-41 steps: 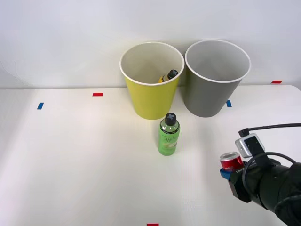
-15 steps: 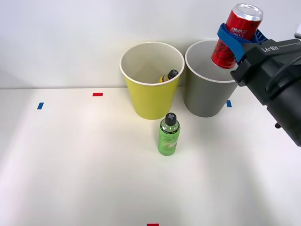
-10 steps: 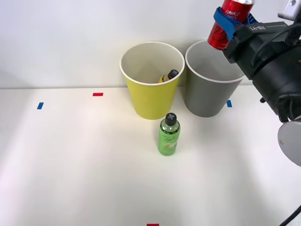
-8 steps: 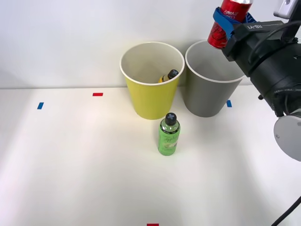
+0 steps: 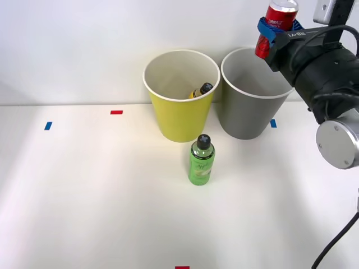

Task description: Put cans in the gray bin, plastic bottles in the light green bin

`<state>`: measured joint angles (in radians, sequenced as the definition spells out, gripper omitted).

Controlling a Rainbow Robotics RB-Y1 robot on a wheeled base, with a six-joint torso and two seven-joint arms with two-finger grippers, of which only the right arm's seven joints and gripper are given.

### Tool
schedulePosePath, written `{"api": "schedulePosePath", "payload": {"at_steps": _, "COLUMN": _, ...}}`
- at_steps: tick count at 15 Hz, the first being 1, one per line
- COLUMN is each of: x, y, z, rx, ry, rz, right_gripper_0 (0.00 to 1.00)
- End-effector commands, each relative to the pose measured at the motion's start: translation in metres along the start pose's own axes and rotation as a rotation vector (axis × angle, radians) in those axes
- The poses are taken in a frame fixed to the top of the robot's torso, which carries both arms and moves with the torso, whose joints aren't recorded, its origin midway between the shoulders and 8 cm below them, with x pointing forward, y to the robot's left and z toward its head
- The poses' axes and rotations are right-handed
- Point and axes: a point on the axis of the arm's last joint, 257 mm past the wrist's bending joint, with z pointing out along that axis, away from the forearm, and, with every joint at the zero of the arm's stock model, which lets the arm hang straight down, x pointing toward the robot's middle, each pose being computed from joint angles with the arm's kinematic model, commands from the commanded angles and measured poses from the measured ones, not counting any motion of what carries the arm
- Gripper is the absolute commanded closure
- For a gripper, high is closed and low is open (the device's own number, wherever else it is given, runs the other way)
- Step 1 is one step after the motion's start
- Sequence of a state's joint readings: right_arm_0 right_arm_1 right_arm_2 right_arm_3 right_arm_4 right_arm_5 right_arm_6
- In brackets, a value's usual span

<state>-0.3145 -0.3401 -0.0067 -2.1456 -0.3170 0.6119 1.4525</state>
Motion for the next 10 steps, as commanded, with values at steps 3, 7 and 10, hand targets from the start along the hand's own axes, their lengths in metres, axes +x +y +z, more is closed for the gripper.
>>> {"api": "schedulePosePath", "payload": {"at_steps": 3, "x": 0.020, "y": -0.022, "z": 0.029, "rx": 0.060, "ry": 0.049, "rz": -0.044, "right_gripper_0": 1.00}}
{"api": "schedulePosePath", "payload": {"at_steps": 7, "x": 0.030, "y": -0.030, "z": 0.044, "rx": 0.080, "ry": 0.076, "rz": -0.060, "right_gripper_0": 1.00}}
{"api": "schedulePosePath", "payload": {"at_steps": 10, "x": 0.040, "y": -0.037, "z": 0.053, "rx": 0.098, "ry": 0.099, "rz": -0.070, "right_gripper_0": 1.00}}
